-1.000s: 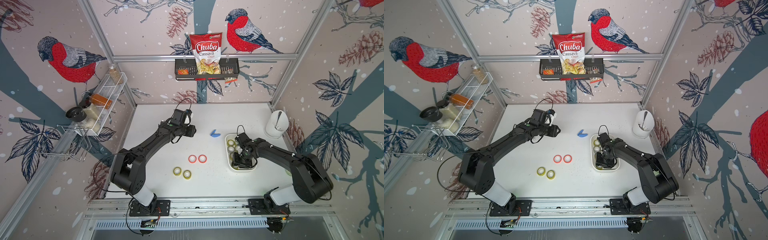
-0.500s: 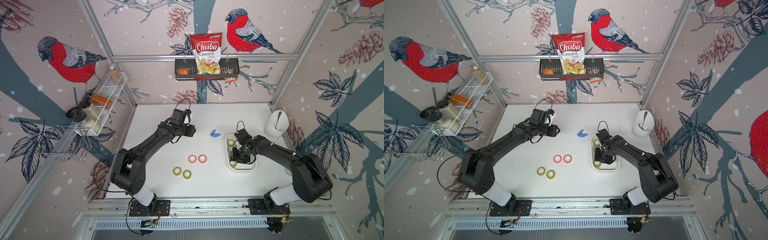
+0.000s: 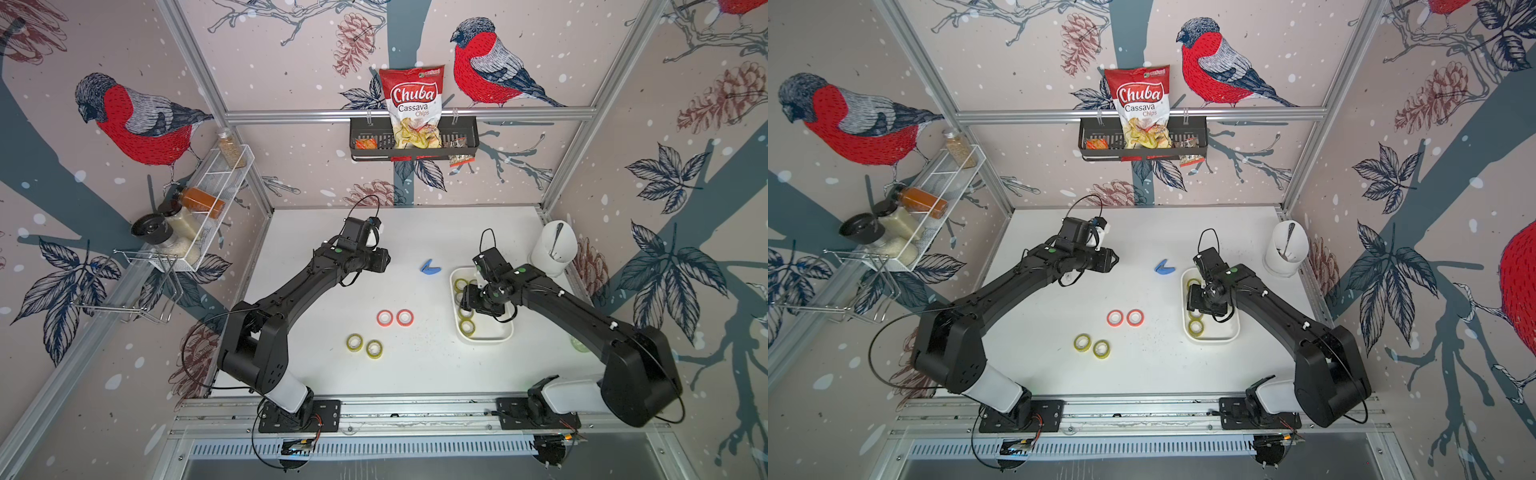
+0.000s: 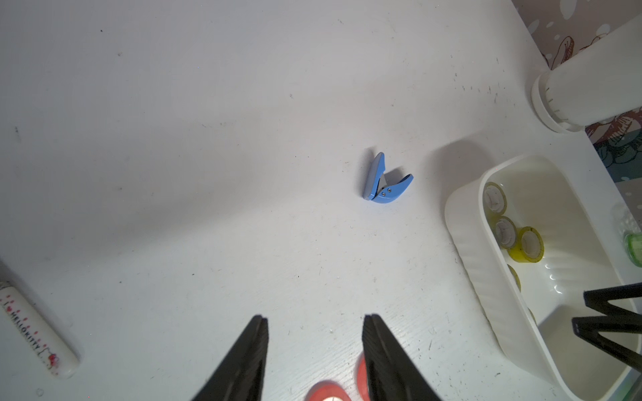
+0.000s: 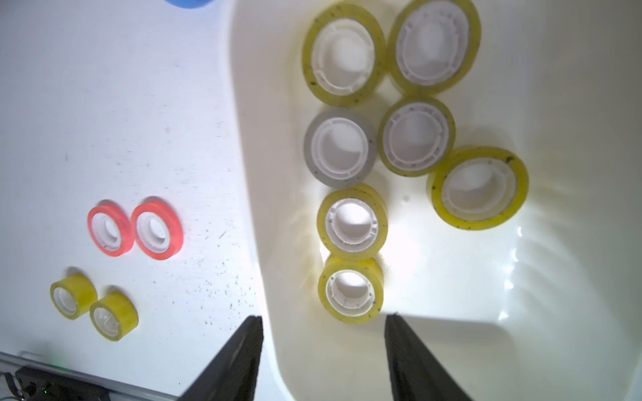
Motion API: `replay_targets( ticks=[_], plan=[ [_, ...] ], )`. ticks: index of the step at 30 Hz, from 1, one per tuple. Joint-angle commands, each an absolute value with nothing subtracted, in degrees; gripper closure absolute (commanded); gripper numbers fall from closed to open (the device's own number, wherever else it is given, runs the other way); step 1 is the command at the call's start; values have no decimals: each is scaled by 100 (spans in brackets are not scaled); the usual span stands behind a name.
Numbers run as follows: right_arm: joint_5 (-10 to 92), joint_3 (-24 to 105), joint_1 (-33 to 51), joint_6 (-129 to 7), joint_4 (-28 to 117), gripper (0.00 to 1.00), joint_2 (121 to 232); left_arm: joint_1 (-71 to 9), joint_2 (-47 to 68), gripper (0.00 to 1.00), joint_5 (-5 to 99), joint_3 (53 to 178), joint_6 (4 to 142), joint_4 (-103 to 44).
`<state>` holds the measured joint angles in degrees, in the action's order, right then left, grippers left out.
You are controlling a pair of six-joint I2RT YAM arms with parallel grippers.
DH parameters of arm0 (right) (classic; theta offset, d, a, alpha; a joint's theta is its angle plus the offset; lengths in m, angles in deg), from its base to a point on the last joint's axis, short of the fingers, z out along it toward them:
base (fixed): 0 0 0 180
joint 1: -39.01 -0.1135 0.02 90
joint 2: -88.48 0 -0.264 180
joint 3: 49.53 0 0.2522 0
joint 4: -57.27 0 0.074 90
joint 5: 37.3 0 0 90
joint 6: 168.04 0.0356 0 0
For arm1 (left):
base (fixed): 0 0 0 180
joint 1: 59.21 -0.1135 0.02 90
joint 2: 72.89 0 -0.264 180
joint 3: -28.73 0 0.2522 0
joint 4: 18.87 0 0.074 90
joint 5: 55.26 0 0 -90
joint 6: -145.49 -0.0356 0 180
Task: Put the transparent tape into the storage box
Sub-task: Pick up the tape from the center of the board.
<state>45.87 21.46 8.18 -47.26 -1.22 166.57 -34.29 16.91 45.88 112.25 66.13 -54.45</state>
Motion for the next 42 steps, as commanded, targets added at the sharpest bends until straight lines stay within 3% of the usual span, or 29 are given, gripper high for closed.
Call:
replay_targets(
  ticks=[1,8,14,26,33,42],
  plan=[
    [4803,2444,555,-5251,-291,43,16561,-3458,1484,49,4356,11124,6806,-5663],
    [5035,3295,-514,-5875,-290,42,17098,-3595,1023,48,4233,10481,7299,-5837],
    [4916,3781,-1376,-6227,-115,35,17870,-3930,494,48,4334,9931,7613,-5864],
    [5015,4283,-2800,-6059,755,27,19270,-4411,7,48,4528,8993,7741,-5557],
    [5467,4675,-3190,-5836,707,25,19992,-4454,-141,48,4482,8845,7602,-5378],
    [5283,4667,-3320,-5489,1063,26,20234,-4613,-185,48,4427,8839,7673,-5334]
  ],
)
